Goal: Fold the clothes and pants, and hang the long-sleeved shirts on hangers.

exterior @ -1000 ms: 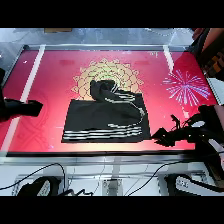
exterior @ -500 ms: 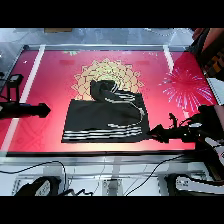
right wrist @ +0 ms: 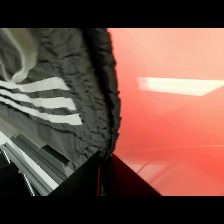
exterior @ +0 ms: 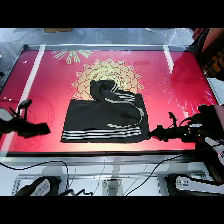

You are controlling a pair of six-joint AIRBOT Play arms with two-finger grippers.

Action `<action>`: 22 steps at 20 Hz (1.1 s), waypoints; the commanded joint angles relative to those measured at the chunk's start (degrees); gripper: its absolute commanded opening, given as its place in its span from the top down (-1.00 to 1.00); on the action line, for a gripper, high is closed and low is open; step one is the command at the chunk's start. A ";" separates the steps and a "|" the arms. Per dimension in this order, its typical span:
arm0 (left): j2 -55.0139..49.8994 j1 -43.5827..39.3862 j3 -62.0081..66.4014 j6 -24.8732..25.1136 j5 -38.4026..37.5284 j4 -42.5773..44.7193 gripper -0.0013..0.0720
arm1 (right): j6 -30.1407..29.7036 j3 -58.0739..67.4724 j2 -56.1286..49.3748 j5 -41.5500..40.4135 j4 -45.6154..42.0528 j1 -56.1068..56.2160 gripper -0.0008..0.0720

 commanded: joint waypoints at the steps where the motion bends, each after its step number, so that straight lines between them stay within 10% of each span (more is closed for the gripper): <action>1: -0.35 7.67 -7.08 3.06 -1.09 -2.49 -0.54 | -2.43 0.09 0.28 2.36 0.63 0.02 0.91; 5: -2.19 12.50 -10.05 8.48 -0.17 -12.57 -0.12 | -2.49 0.20 0.28 2.32 0.66 0.00 0.91; 18: -19.87 11.30 -10.23 18.51 2.43 -28.50 -0.40 | -2.38 0.20 0.28 3.30 0.66 0.00 0.91; 20: -20.50 9.40 -10.23 18.95 2.45 -28.50 -0.26 | -2.82 0.20 0.28 3.52 0.66 0.00 0.91; 22: -20.55 7.58 -10.21 18.95 2.40 -28.48 0.38 | -5.35 0.33 0.31 4.94 0.66 0.00 0.91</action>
